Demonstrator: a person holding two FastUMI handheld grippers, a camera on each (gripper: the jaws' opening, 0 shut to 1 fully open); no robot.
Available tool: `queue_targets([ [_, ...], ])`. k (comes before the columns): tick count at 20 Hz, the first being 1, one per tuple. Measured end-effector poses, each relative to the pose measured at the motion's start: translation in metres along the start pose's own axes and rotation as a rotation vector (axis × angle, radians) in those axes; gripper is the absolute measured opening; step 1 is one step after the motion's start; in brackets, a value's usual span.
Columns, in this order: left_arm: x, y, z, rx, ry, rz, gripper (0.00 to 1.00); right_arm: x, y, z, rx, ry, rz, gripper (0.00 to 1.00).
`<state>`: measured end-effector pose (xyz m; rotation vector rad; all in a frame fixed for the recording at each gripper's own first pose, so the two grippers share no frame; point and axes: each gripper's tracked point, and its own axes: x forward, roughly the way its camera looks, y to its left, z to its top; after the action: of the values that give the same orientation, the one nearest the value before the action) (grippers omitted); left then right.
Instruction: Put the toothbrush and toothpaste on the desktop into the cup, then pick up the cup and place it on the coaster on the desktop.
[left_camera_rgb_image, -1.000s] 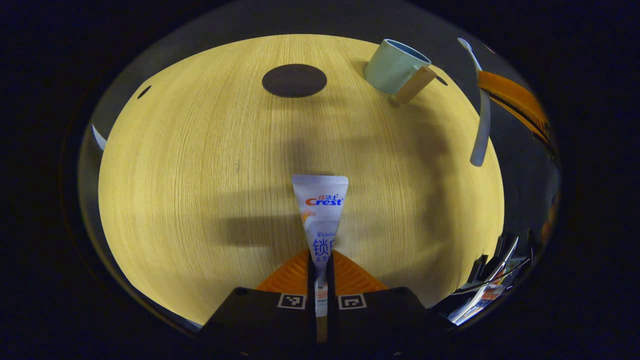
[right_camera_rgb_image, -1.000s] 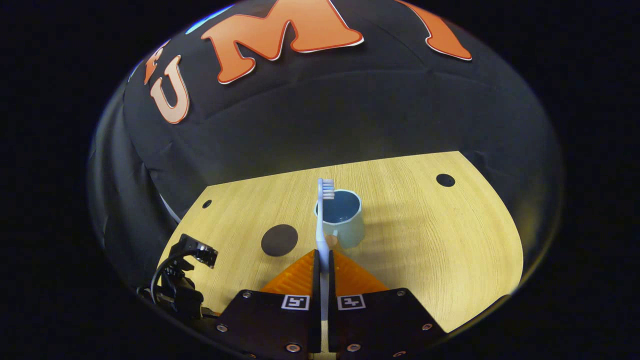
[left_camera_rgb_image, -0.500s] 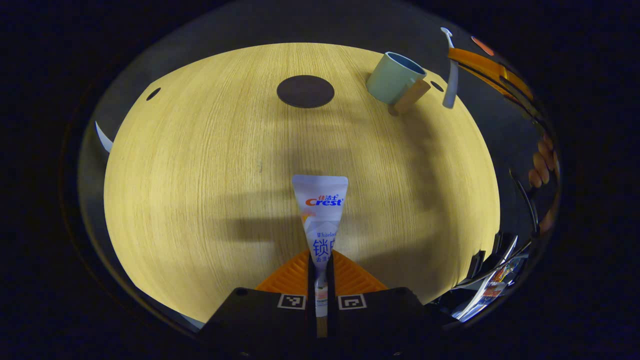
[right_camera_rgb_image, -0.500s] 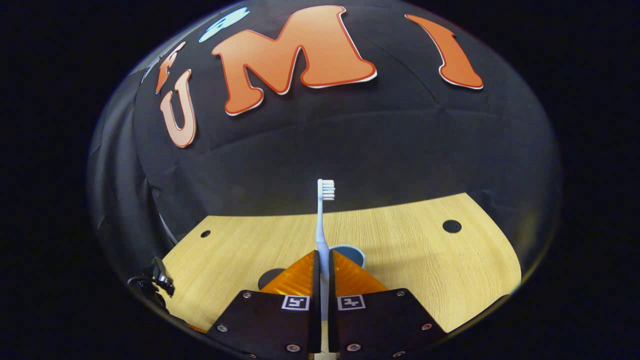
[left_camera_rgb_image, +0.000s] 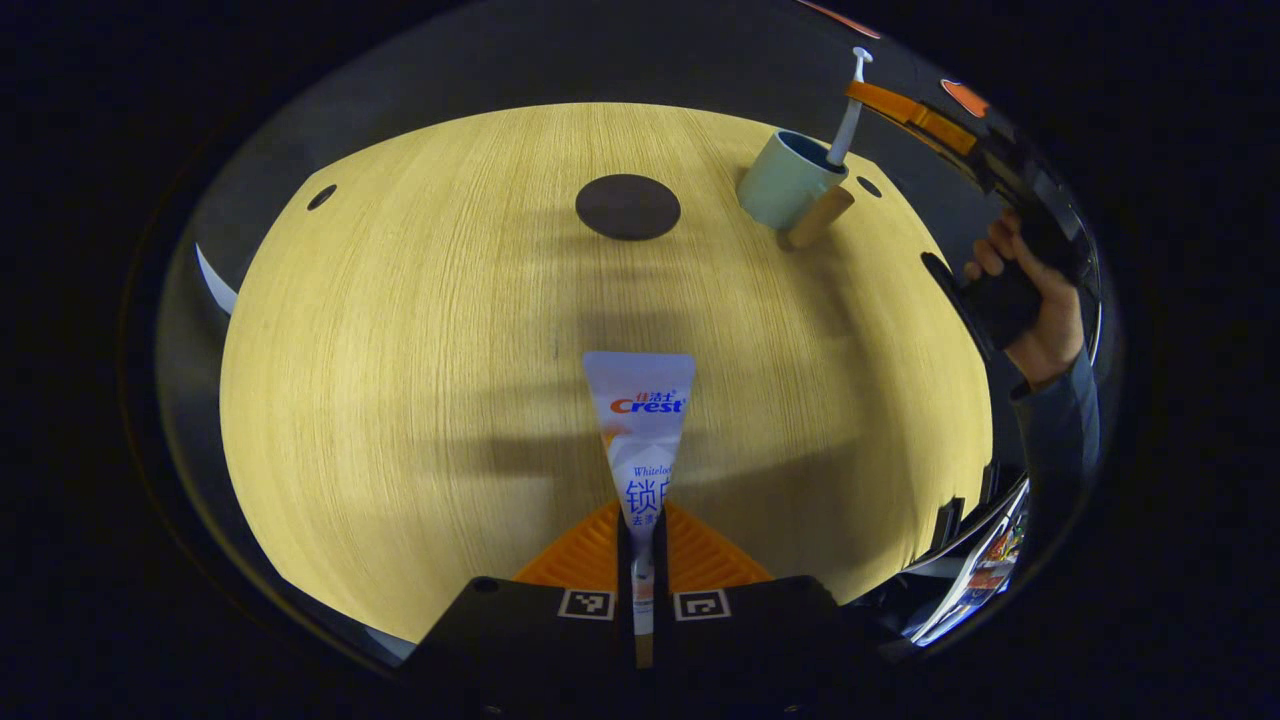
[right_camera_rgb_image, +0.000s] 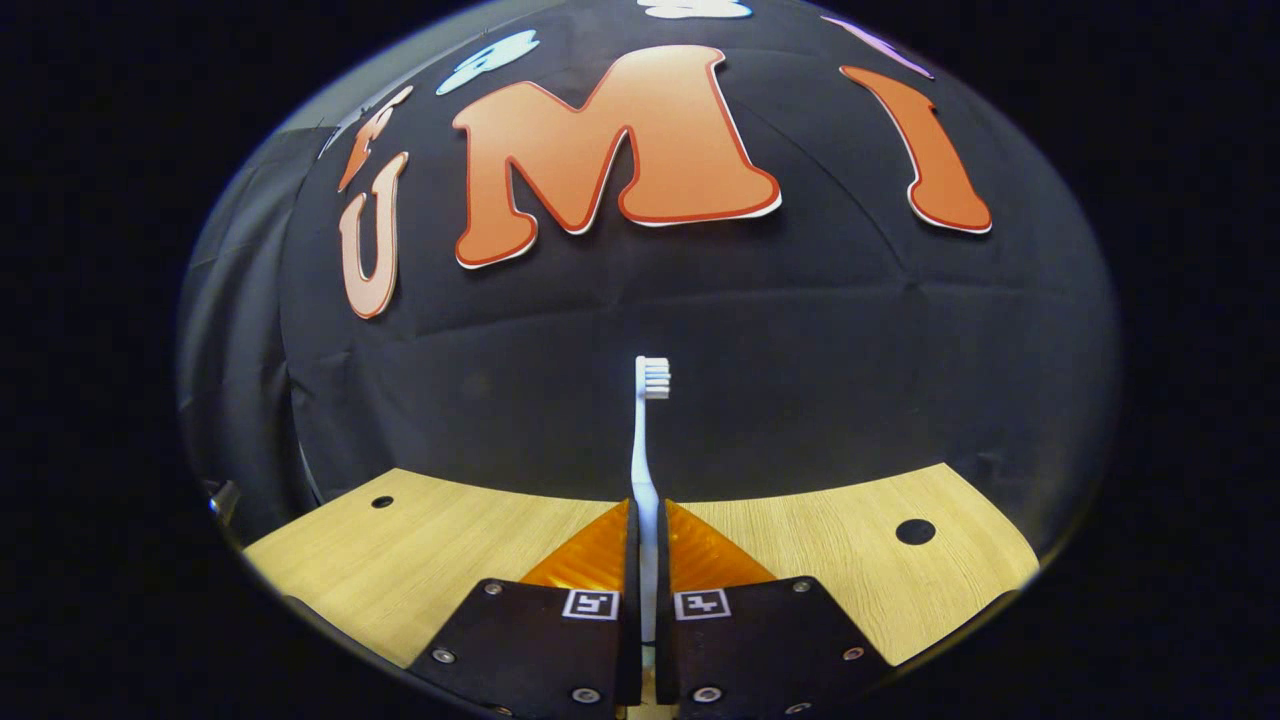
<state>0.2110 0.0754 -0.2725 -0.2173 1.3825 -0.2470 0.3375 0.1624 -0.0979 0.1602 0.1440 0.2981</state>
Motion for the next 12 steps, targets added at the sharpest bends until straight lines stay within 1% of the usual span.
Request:
queue_targets([
  [2,0.0,0.002,0.002,-0.007,-0.011,-0.001,0.07,0.008,-0.002,-0.003,0.001,-0.033,0.007,0.06],
  [6,0.0,0.012,0.015,-0.029,-0.06,0.021,0.07,0.019,-0.007,-0.028,-0.005,-0.037,0.01,0.06],
  [10,-0.012,0.012,0.03,0.003,-0.125,0.055,0.07,0.025,-0.017,-0.06,-0.021,0.033,-0.021,0.07],
  [12,-0.014,0.015,0.039,0.022,-0.16,0.067,0.07,0.024,-0.02,-0.062,-0.004,0.056,-0.039,0.08],
])
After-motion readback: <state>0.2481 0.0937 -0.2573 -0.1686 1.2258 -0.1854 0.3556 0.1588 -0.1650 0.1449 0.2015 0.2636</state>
